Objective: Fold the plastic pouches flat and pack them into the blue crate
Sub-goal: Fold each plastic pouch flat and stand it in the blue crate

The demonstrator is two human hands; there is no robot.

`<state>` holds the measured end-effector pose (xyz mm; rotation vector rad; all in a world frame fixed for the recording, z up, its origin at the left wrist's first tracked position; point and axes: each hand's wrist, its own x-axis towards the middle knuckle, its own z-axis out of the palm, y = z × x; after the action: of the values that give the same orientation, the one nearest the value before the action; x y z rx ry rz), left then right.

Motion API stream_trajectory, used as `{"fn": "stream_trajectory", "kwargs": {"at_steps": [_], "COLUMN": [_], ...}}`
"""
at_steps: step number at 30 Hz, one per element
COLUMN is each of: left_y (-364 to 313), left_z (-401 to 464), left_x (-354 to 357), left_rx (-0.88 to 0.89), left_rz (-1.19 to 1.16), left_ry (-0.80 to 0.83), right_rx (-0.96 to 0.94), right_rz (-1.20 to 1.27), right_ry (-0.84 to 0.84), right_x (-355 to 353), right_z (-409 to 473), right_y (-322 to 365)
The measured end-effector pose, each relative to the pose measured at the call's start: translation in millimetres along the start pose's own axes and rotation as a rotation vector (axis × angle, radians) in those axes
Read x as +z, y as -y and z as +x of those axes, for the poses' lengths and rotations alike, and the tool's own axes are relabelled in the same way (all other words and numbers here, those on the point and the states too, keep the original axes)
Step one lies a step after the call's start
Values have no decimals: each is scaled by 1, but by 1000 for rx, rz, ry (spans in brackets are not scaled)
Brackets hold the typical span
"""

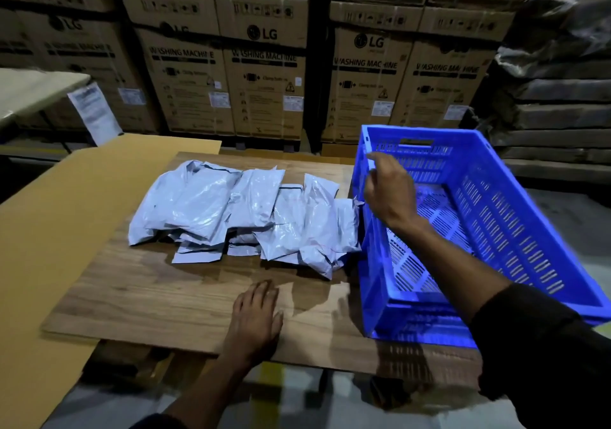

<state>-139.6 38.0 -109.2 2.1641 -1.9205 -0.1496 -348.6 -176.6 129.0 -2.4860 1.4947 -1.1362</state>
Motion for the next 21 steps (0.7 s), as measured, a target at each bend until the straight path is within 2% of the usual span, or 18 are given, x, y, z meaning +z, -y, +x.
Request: {"fn": "stream_trajectory", "kwargs": {"at_steps": [2, 4, 8, 11, 15, 19, 21], "left_y": [22, 43, 82, 102, 111, 118, 122], "left_z": [-7, -13, -19, -21, -17, -19, -21], "left_x": [-8, -17, -29, -35, -32, -28, -29], "left_rx": [-5, -2, 38, 137, 185, 181, 185], "left_rz": [24, 61, 110, 150, 147, 92, 55], "left_ry": [-12, -4, 57, 90, 62, 49, 22], "right_rx": [-20, 56, 213, 396, 445, 456, 406], "right_rz": [67, 122, -76, -202, -227, -103, -23], "right_ry": [5, 88, 422, 541, 497, 410, 315], "right_x": [8, 26, 88, 121, 137, 137, 130], "right_z": [9, 11, -29, -64, -79, -84, -89], "right_y": [32, 59, 75, 69, 70, 78, 82]}}
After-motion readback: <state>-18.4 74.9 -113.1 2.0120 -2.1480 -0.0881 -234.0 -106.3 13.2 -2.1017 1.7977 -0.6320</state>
